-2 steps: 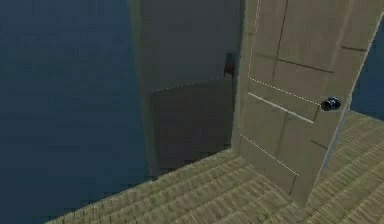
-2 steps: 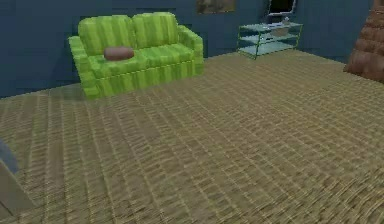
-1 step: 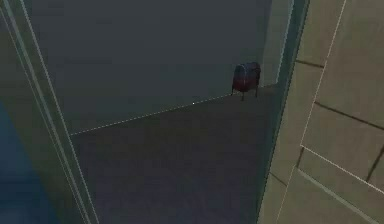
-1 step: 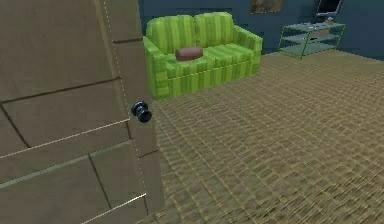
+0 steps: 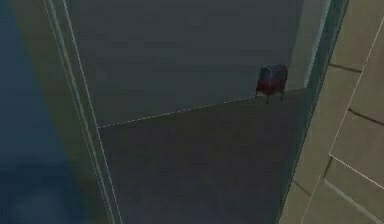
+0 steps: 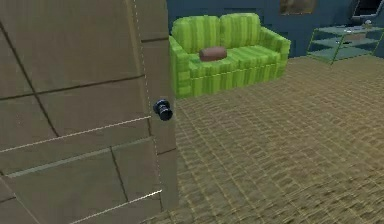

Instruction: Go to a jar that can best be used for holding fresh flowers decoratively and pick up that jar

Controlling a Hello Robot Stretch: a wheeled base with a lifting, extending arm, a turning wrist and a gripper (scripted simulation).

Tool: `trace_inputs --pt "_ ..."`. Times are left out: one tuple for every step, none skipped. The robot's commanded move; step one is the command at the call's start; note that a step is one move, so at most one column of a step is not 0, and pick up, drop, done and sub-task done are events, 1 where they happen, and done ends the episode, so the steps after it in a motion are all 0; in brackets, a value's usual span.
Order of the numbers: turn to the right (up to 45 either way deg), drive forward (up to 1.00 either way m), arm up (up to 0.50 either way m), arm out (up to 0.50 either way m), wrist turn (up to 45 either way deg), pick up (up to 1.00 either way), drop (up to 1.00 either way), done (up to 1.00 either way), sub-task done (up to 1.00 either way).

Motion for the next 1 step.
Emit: trace_inputs --pt "0.0 0.55 0.0 0.0 0.0 0.0 0.0 0.0 0.0"
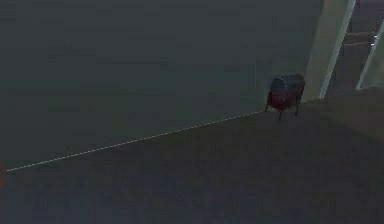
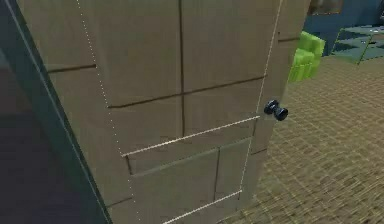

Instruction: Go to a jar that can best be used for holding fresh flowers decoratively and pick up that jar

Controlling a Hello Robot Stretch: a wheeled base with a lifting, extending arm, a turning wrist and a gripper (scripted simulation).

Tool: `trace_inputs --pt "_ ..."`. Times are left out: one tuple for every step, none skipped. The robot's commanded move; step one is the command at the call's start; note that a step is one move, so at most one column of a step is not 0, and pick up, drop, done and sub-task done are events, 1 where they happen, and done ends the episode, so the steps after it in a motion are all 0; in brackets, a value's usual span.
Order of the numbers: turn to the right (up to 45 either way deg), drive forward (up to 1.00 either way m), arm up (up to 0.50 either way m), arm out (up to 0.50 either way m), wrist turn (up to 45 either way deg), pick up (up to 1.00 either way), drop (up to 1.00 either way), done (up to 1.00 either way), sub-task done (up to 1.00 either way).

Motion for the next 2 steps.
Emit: trace_inputs --pt "21.0 0.0 0.0 0.0 0.0 0.0 0.0 0.0 0.0" --pt "0.0 0.4 0.0 0.0 0.0 0.0 0.0 0.0 0.0"
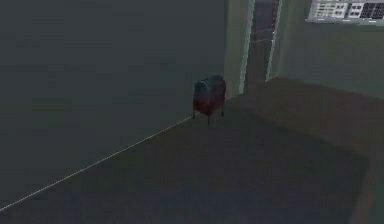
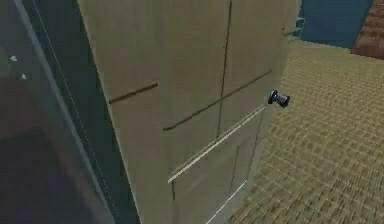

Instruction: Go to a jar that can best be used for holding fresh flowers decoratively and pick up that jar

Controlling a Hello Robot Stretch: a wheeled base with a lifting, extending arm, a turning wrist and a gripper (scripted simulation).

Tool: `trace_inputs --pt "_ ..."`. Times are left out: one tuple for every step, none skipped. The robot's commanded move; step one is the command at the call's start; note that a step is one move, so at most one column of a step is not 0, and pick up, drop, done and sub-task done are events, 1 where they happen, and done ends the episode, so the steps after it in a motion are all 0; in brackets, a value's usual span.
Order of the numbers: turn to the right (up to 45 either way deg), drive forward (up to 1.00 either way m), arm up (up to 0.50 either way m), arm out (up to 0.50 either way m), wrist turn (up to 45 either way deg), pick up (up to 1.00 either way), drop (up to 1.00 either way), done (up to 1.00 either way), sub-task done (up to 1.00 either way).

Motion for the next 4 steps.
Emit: trace_inputs --pt "-9.0 0.0 0.0 0.0 0.0 0.0 0.0 0.0 0.0" --pt "0.0 0.35 0.0 0.0 0.0 0.0 0.0 0.0 0.0" --pt "45.0 0.0 0.0 0.0 0.0 0.0 0.0 0.0 0.0" --pt "9.0 0.0 0.0 0.0 0.0 0.0 0.0 0.0 0.0"
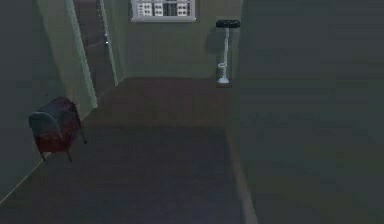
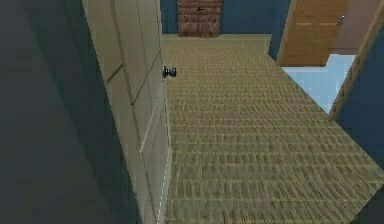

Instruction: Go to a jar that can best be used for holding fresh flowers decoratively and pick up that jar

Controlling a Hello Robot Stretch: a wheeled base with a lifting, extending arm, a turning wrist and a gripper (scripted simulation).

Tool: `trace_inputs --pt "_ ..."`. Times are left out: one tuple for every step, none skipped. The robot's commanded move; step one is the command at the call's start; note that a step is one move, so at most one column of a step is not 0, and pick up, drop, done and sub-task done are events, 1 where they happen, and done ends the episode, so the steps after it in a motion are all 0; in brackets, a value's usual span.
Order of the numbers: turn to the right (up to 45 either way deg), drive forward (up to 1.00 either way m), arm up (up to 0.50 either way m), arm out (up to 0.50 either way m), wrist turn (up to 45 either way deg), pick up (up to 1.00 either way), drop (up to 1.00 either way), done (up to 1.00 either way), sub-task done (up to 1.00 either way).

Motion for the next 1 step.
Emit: trace_inputs --pt "0.0 1.0 0.0 0.0 0.0 0.0 0.0 0.0 0.0"
